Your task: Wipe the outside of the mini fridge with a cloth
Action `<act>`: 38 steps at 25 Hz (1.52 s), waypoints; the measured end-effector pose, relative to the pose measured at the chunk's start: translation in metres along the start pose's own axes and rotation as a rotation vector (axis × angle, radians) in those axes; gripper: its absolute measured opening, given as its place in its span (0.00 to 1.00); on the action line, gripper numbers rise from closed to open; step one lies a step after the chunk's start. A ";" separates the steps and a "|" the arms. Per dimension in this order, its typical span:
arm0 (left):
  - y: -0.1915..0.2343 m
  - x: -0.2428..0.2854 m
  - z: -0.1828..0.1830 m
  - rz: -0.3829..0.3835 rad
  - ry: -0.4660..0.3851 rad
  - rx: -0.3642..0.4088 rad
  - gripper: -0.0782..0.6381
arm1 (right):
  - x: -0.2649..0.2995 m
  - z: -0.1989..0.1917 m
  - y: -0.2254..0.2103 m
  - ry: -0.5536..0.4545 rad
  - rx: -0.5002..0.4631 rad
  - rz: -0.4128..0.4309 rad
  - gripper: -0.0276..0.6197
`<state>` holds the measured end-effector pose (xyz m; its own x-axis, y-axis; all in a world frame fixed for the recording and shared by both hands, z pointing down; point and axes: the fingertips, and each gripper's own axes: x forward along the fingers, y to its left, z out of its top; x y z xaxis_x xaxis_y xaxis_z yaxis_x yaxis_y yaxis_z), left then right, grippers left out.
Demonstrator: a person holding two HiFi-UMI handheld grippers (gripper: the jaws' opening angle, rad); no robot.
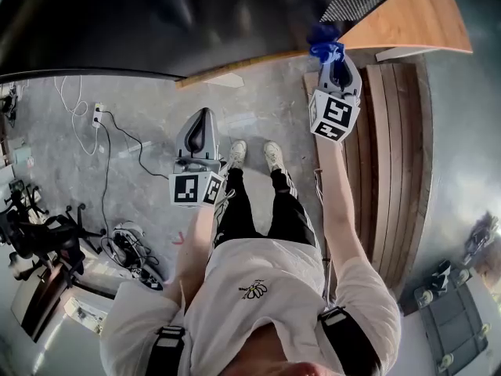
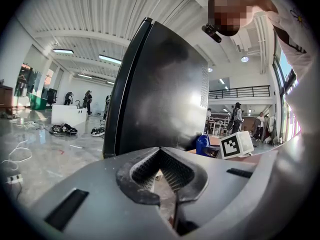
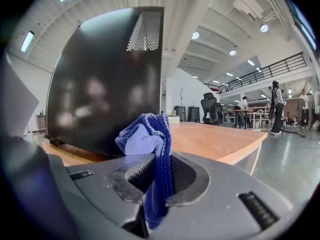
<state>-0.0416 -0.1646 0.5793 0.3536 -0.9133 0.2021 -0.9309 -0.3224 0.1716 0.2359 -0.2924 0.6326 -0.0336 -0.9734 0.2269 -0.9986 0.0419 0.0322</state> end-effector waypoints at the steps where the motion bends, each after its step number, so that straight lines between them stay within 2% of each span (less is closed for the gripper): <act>1: 0.001 -0.001 0.000 0.002 0.000 0.001 0.12 | 0.000 0.000 -0.002 0.001 0.000 -0.005 0.14; 6: 0.004 -0.006 0.004 0.019 -0.008 0.005 0.12 | 0.002 -0.004 -0.017 0.016 0.026 -0.041 0.14; 10: 0.011 -0.012 0.013 0.030 -0.024 0.008 0.12 | 0.001 -0.003 -0.054 0.025 0.086 -0.139 0.14; 13: 0.021 -0.020 0.022 0.047 -0.045 -0.007 0.12 | -0.012 0.016 -0.073 -0.008 0.104 -0.189 0.14; 16: 0.023 -0.027 0.038 0.058 -0.073 -0.009 0.12 | -0.040 0.047 -0.071 -0.058 0.109 -0.186 0.14; 22: 0.023 -0.055 0.107 0.102 -0.184 -0.011 0.12 | -0.119 0.106 -0.008 -0.086 0.133 -0.124 0.14; 25: 0.016 -0.055 0.142 0.080 -0.261 0.034 0.12 | -0.141 0.137 0.037 -0.109 0.102 -0.050 0.14; 28: 0.013 -0.062 0.170 0.051 -0.329 0.051 0.12 | -0.158 0.167 0.082 -0.140 0.111 0.050 0.14; 31: 0.013 -0.076 0.186 0.033 -0.366 0.054 0.12 | -0.175 0.187 0.115 -0.150 0.082 0.109 0.14; 38: 0.015 -0.089 0.213 -0.006 -0.414 0.089 0.12 | -0.193 0.223 0.155 -0.218 0.036 0.160 0.14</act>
<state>-0.1065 -0.1412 0.3581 0.3096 -0.9282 -0.2065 -0.9395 -0.3321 0.0843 0.0782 -0.1486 0.3771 -0.1952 -0.9807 0.0111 -0.9806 0.1949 -0.0224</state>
